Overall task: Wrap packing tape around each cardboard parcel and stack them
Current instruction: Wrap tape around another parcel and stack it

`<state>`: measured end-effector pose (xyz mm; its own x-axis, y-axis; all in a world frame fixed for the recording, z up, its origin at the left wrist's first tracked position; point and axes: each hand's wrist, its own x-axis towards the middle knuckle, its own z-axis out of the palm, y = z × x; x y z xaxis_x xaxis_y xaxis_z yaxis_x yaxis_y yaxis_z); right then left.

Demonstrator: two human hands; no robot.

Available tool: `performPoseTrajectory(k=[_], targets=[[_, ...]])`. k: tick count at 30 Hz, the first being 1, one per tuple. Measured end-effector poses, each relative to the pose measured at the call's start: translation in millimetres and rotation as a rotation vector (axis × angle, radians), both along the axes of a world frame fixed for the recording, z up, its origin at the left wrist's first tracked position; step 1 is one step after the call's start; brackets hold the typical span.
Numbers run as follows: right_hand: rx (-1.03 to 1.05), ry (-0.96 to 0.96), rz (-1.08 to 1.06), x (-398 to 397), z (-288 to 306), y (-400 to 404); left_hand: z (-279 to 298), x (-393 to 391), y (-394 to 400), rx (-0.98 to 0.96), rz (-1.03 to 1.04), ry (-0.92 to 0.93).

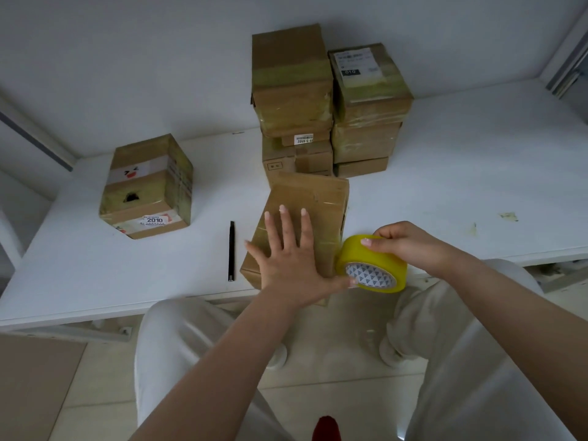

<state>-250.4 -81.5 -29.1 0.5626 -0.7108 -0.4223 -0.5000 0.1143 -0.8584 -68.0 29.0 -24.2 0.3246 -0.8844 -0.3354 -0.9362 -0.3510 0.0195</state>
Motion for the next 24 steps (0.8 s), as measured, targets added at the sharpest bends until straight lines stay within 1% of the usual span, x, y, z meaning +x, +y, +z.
performPoseTrajectory(k=[2,5,7,9,10,11,13,14,15,16,18,19,20,22,23,24], targets=[[0.001,-0.015,0.005,-1,-1,1,-1,-3,6,0.043,0.070,0.013],[0.003,-0.054,0.028,-1,5,1,6,5,2,0.026,0.113,0.057],[-0.007,-0.126,0.028,1,18,-2,13,14,-3,0.004,0.134,0.132],[-0.036,-0.215,0.016,3,35,-8,18,27,-5,-0.056,0.152,0.252],[-0.056,-0.263,0.013,4,45,-11,18,34,-5,-0.092,0.172,0.358],[-0.071,-0.316,0.014,7,55,-14,18,44,-5,-0.137,0.208,0.526],[-0.084,-0.403,0.026,15,74,-19,19,57,-2,-0.225,0.339,0.963],[-0.086,-0.425,0.041,21,82,-20,18,58,-1,-0.232,0.387,1.136],[-0.097,-0.432,0.062,28,88,-20,17,58,1,-0.231,0.408,1.243],[-0.114,-0.423,0.082,37,93,-19,14,58,3,-0.242,0.414,1.303],[-0.156,-0.389,0.089,54,97,-15,12,60,4,-0.314,0.428,1.328],[-0.161,-0.370,0.074,63,98,-12,14,62,4,-0.354,0.432,1.292],[-0.158,-0.355,0.060,70,99,-9,20,64,4,-0.386,0.406,1.201],[-0.157,-0.330,0.054,83,99,-7,32,62,2,-0.449,0.303,0.893],[-0.157,-0.322,0.057,88,99,-6,38,57,1,-0.481,0.267,0.771],[-0.156,-0.318,0.051,91,99,-5,42,50,1,-0.480,0.255,0.692]])
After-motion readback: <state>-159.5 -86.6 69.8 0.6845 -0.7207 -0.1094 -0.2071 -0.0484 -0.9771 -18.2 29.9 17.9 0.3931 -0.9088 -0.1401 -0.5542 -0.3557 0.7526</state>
